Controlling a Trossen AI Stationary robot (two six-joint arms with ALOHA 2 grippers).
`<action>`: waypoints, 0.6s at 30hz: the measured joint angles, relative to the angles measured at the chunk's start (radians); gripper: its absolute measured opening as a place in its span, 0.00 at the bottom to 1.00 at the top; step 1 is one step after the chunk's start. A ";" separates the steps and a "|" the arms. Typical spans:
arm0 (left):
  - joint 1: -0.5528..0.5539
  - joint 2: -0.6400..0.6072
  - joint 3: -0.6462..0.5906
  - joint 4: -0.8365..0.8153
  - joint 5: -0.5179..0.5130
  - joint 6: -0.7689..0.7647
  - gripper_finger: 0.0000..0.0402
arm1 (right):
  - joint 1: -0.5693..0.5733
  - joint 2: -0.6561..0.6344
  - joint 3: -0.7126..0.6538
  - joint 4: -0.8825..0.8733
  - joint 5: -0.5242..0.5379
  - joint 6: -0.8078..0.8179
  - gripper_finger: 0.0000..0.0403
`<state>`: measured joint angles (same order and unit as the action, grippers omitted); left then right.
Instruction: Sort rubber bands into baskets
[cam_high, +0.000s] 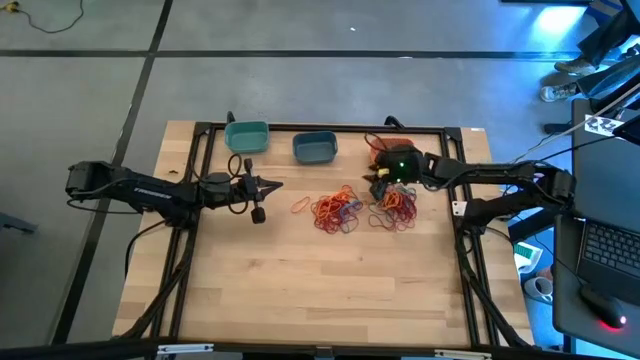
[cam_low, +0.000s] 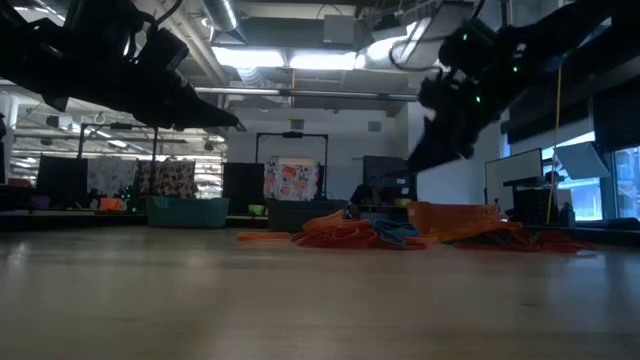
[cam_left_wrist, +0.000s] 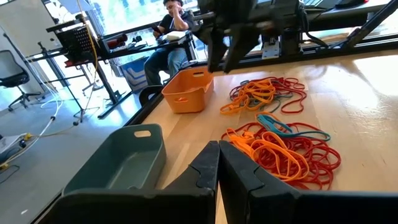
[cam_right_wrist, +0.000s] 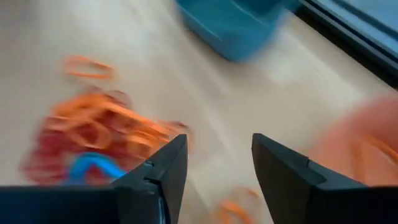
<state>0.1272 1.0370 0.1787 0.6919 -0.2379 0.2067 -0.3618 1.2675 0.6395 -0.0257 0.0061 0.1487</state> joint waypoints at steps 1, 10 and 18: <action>0.000 0.000 0.000 0.001 0.000 -0.002 0.01 | 0.024 0.000 0.000 0.025 -0.001 -0.005 0.45; 0.000 0.000 0.000 0.000 0.000 -0.006 0.01 | 0.196 0.109 0.001 0.356 0.009 -0.130 0.45; 0.000 0.000 0.000 0.000 0.000 -0.009 0.01 | 0.199 0.332 0.151 0.410 0.010 -0.157 0.45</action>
<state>0.1272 1.0370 0.1787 0.6924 -0.2379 0.1978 -0.1631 1.5999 0.7904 0.3842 0.0165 -0.0082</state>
